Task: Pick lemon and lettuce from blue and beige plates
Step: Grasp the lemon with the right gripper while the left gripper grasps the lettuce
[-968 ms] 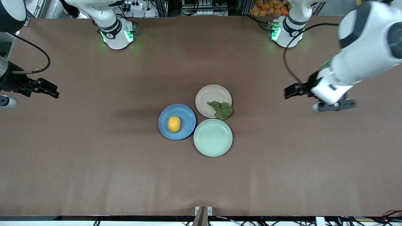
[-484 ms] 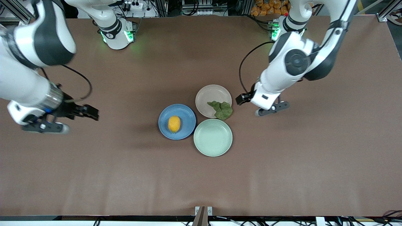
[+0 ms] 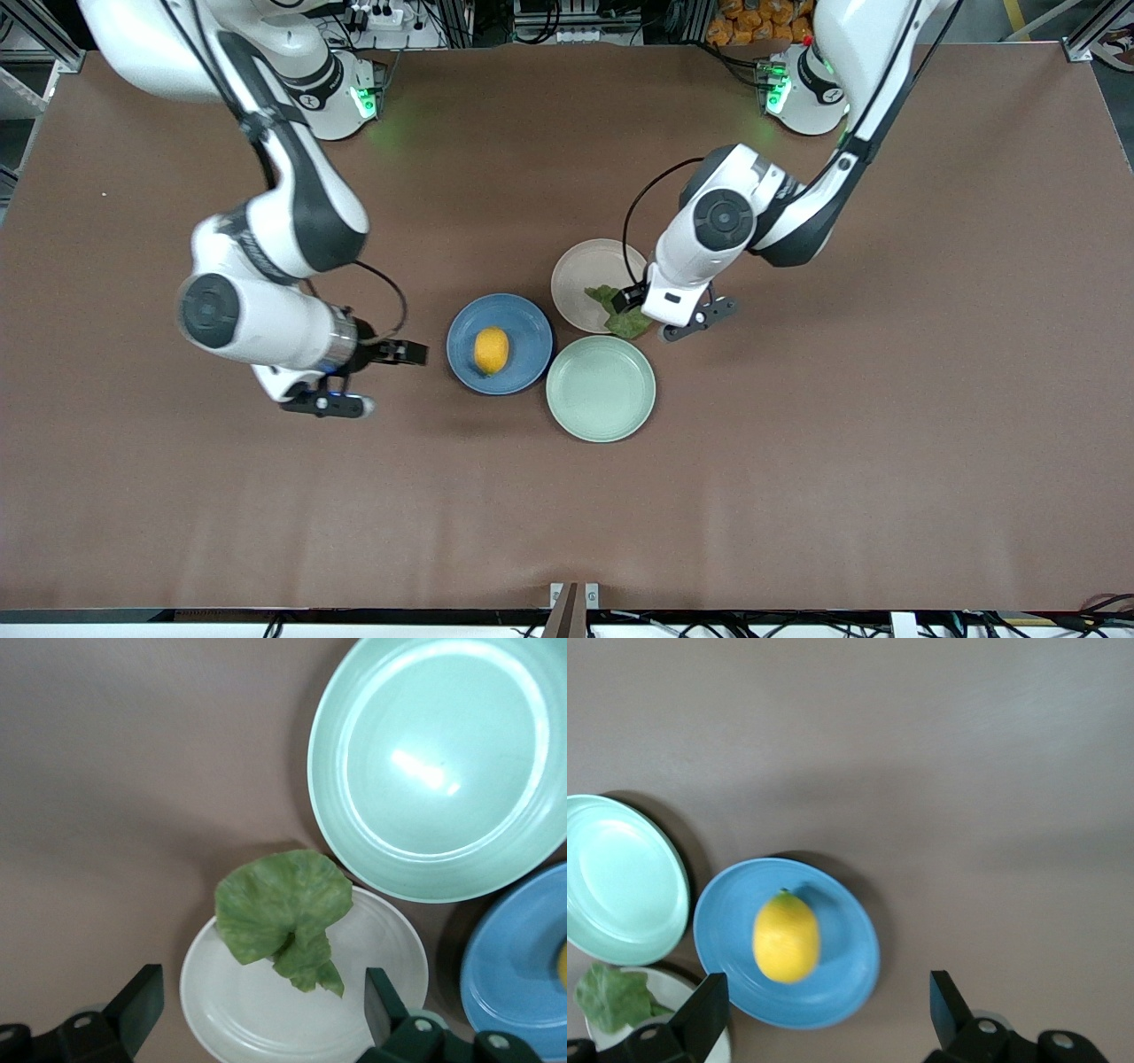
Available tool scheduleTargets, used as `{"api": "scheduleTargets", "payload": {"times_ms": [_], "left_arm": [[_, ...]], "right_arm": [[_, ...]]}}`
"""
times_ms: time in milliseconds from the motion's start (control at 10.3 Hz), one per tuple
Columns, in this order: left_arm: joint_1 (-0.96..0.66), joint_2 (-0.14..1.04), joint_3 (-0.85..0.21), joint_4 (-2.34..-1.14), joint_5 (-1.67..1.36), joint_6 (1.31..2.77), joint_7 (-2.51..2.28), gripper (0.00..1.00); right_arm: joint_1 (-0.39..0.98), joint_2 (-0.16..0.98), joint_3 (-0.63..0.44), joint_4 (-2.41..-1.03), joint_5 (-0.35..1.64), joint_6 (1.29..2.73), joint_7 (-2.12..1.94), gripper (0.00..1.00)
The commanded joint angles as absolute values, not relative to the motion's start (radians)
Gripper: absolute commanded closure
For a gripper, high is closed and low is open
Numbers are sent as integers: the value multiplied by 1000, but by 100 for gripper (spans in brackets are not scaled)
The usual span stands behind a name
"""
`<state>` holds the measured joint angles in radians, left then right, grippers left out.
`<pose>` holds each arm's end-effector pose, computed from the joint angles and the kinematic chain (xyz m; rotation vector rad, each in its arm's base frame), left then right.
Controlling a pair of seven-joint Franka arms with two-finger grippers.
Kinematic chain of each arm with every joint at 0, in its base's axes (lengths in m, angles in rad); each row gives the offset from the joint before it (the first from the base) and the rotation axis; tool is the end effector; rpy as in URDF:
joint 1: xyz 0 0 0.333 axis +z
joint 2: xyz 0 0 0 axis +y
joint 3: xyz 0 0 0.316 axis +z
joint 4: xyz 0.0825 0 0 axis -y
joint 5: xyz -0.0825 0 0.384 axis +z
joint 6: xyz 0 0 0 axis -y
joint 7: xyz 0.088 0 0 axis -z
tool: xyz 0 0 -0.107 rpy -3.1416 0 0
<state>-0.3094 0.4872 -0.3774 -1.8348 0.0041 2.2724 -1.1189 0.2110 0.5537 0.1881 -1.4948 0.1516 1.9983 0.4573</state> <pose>0.5072 -0.3941 0.2803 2.9579 0.7053 -0.2196 0.6477 0.2604 0.3508 -2.9298 0.2198 0.2011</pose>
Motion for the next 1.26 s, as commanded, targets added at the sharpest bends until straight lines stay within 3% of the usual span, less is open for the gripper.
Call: {"api": "scheduleTargets", "payload": {"times_ms": [0,774,871,968,1161], "left_arm": [[-371,576,-371,-1803,113,2330,-1265,0],[-422,678,-357,-1776,173,2335,-1296,0],[-422,683,-357,-1769,173,2335,-1296,12],[-422,689,-357,-1767,173,2335,-1296,32],[-422,689,-357,-1760,173,2335,-1296,72]], "right_arm": [[268,636,192,-1465,125,2058,585,0],[377,796,193,-1471,61,2180,793,0],[379,799,193,-1473,61,2180,819,0],[391,811,193,-1471,60,2181,837,6],[402,810,193,-1470,57,2174,836,52]]}}
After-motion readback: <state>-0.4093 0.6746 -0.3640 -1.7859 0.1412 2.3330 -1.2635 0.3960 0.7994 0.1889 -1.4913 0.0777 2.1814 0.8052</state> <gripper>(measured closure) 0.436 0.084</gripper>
